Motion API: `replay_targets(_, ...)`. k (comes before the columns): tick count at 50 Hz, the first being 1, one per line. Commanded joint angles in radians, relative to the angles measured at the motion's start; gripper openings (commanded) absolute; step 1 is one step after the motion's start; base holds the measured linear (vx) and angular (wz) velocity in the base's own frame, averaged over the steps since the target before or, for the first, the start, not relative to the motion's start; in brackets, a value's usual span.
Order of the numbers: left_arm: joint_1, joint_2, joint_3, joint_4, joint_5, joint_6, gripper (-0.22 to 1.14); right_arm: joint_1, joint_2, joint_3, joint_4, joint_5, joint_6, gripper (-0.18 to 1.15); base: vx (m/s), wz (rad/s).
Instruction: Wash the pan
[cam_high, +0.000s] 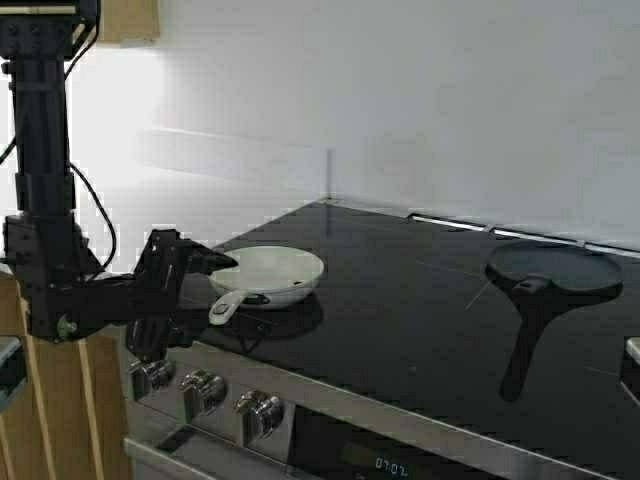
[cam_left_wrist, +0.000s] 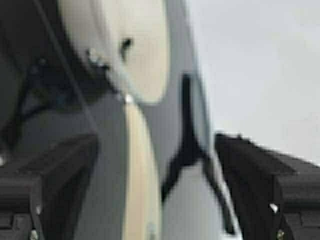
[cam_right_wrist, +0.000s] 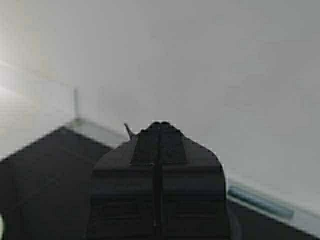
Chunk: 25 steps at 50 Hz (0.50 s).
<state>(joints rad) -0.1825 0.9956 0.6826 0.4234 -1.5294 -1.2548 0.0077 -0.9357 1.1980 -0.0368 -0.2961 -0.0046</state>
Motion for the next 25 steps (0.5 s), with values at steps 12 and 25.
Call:
replay_targets(12,0.0,0.02,-0.078,0.054,0.005,-0.061,1.0,0.002,0.006,-0.012,-0.002,-0.003,-0.002,0.06,0.0,0.0)
replay_targets(25,-0.002,0.037,-0.13,0.101,0.006,-0.117,1.0,0.002,0.006,-0.012,-0.002,-0.003,-0.002,0.06,0.0,0.0)
